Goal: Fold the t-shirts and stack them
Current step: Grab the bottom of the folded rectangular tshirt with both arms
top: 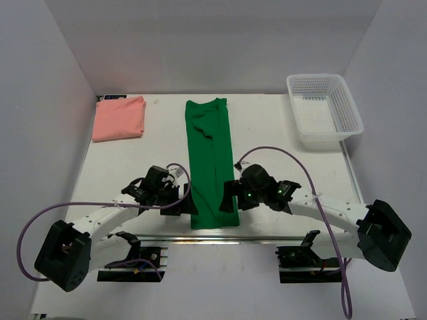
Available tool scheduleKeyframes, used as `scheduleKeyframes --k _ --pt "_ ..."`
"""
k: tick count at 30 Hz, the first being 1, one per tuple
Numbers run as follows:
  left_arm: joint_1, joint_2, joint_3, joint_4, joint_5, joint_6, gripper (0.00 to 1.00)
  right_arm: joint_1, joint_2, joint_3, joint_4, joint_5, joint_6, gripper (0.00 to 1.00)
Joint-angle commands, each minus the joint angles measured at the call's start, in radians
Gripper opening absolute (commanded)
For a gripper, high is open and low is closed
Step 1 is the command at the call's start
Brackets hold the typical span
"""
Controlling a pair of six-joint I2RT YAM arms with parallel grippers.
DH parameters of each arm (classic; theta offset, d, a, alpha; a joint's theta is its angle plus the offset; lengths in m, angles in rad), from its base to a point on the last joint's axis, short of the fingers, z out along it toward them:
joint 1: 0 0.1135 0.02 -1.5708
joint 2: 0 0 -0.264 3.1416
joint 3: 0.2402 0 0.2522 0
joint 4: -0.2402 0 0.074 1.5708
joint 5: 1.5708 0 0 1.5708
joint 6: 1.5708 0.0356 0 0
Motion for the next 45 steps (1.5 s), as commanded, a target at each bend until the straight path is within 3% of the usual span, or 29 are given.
scheduleKeyframes --k 1,5,9,12,15,18,21,22,27,28,29,31,39,45 --pt "-0.055 0.007 -0.007 -0.023 -0.025 0.002 0.97 -0.018 0.015 -0.033 -0.144 0.050 0.083 0.90" --pt "-0.107 0.027 -0.007 -0.046 -0.106 -0.007 0.84 -0.022 0.007 -0.071 -0.130 0.001 0.096 0.89" --pt "-0.158 0.090 -0.007 -0.021 -0.134 -0.028 0.63 -0.025 0.012 -0.107 -0.119 -0.017 0.103 0.86" --pt "-0.186 0.134 -0.016 0.019 -0.134 -0.047 0.56 -0.025 0.022 -0.130 -0.087 -0.043 0.099 0.82" --pt "-0.229 0.150 -0.016 0.049 -0.134 -0.068 0.54 -0.025 0.050 -0.144 -0.043 -0.071 0.100 0.68" --pt "-0.255 0.159 -0.007 0.039 -0.146 -0.080 0.51 -0.025 0.071 -0.150 -0.016 -0.095 0.094 0.63" --pt "-0.281 0.171 0.003 -0.004 -0.186 -0.091 0.40 -0.025 0.100 -0.157 0.017 -0.114 0.088 0.58" --pt "-0.291 0.183 0.012 -0.015 -0.201 -0.091 0.33 -0.027 0.105 -0.159 0.026 -0.120 0.083 0.49" --pt "-0.313 0.193 0.023 -0.033 -0.234 -0.100 0.13 -0.025 0.116 -0.154 0.047 -0.145 0.080 0.23" --pt "-0.313 0.193 0.023 -0.033 -0.234 -0.110 0.02 -0.027 0.113 -0.153 0.046 -0.142 0.079 0.18" --pt "-0.324 0.193 0.032 -0.033 -0.234 -0.110 0.00 -0.025 0.102 -0.156 0.045 -0.145 0.074 0.08" --pt "-0.324 0.193 0.042 -0.021 -0.218 -0.110 0.00 -0.024 0.084 -0.157 0.043 -0.132 0.074 0.00" --pt "-0.307 0.110 0.134 -0.009 -0.221 -0.100 0.00 -0.036 0.031 -0.095 0.011 -0.076 0.034 0.00" --pt "-0.287 0.162 0.286 -0.061 -0.350 -0.123 0.00 -0.085 0.088 0.045 -0.041 -0.016 -0.007 0.00"
